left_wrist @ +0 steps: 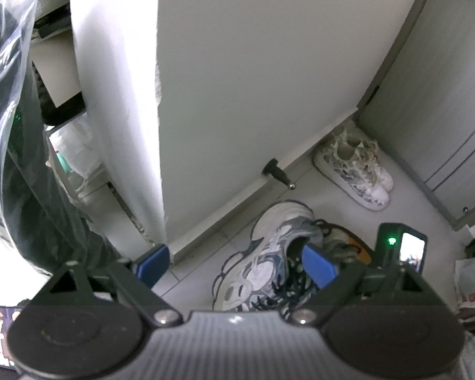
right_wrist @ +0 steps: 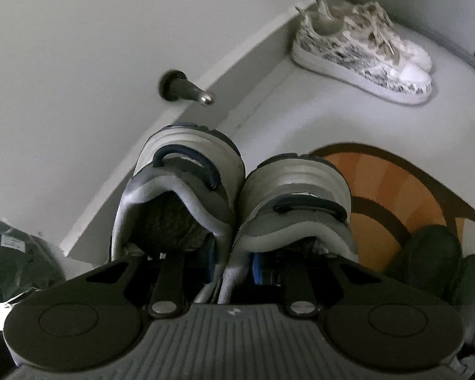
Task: Organize scattered shoes
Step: 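Lift the grey sneakers with the right tool and carry them toward the door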
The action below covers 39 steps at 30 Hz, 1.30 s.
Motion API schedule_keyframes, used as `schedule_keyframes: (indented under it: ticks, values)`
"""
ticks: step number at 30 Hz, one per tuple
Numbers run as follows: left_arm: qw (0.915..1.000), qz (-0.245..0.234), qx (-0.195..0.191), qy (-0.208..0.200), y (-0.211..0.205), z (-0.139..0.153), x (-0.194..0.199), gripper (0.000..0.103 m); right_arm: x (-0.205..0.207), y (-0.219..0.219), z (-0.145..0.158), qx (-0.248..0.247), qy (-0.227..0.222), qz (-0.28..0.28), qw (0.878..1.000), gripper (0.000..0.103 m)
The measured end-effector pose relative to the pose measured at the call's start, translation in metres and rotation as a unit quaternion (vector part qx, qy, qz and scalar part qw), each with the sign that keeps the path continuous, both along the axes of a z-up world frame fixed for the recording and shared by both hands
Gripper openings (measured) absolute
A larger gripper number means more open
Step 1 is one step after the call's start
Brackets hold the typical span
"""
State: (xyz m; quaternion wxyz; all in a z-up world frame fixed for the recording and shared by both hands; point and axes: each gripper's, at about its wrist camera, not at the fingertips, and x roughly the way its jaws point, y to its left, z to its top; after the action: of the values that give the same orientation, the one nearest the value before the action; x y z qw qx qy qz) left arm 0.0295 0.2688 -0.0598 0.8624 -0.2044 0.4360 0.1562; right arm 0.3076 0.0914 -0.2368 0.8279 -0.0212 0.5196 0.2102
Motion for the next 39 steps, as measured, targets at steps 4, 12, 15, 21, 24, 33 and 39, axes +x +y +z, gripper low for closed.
schedule_keyframes:
  ticks: [4,12,15,21,24,33,39]
  values:
    - [1.0,0.004,-0.003,0.002,0.0,0.0,-0.002,0.093,-0.006,0.001,0.01,0.0,-0.037,0.018,0.999,0.023]
    - [1.0,0.004,0.004,0.001,-0.002,0.003,-0.004,0.093,-0.007,-0.001,0.031,-0.002,-0.108,0.044,0.993,0.021]
    - [1.0,0.004,0.005,0.002,-0.002,0.002,-0.003,0.093,-0.007,-0.002,0.038,0.0,-0.135,0.065,0.989,0.021]
    - [0.9999,0.0,0.008,0.006,-0.005,0.001,-0.001,0.093,0.0,-0.011,0.053,0.002,-0.179,0.087,0.98,0.021]
    - [0.9999,0.001,0.008,0.01,-0.004,-0.001,0.0,0.093,0.009,-0.021,0.059,0.001,-0.192,0.087,0.977,0.021]
    - [0.9994,-0.011,0.02,0.026,-0.01,-0.008,-0.001,0.093,0.056,-0.067,0.076,-0.022,-0.234,0.13,0.963,0.021]
    - [0.9994,-0.01,0.004,0.033,-0.009,-0.016,0.002,0.093,0.084,-0.108,0.085,-0.042,-0.253,0.129,0.958,0.021]
